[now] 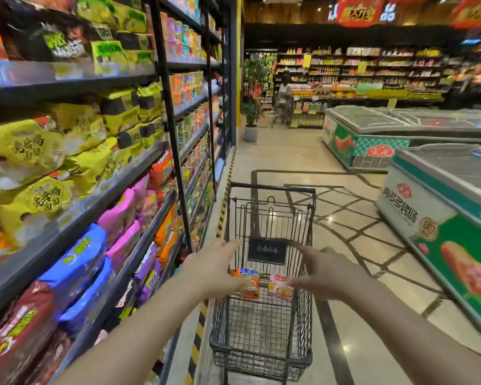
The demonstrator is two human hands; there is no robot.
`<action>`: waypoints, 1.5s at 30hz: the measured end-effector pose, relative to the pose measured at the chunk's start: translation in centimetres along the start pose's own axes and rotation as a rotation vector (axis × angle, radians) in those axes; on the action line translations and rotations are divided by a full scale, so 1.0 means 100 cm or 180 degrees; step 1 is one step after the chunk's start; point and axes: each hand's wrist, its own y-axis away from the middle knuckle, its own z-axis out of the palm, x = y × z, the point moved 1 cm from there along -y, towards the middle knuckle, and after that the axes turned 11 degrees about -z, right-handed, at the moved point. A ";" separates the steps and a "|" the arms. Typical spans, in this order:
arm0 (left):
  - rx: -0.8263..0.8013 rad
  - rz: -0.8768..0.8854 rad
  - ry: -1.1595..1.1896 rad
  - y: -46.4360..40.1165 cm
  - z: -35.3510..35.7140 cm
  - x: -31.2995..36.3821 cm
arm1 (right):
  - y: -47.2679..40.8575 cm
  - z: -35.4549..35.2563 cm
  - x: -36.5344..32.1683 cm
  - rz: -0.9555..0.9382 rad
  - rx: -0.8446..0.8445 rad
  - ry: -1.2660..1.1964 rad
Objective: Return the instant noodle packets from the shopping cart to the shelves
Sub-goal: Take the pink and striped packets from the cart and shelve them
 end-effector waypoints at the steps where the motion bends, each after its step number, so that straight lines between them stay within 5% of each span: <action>1: -0.0024 0.0006 -0.0016 -0.023 -0.002 -0.002 | -0.020 -0.004 0.003 0.0060 0.0015 0.0020; 11: -0.0289 0.0242 -0.0095 -0.242 0.002 -0.017 | -0.217 -0.007 0.026 0.0467 -0.0141 -0.0166; 21: -0.0829 0.0168 -0.0001 -0.392 0.098 -0.012 | -0.361 0.068 0.096 0.1032 -0.0418 -0.0416; 38: -0.1652 -0.0944 0.0443 -0.579 0.385 -0.030 | -0.534 0.353 0.249 0.1577 -0.1050 -0.1433; 45: -0.1558 -0.1656 0.0852 -0.630 0.515 -0.078 | -0.584 0.459 0.279 0.1687 -0.0966 -0.1526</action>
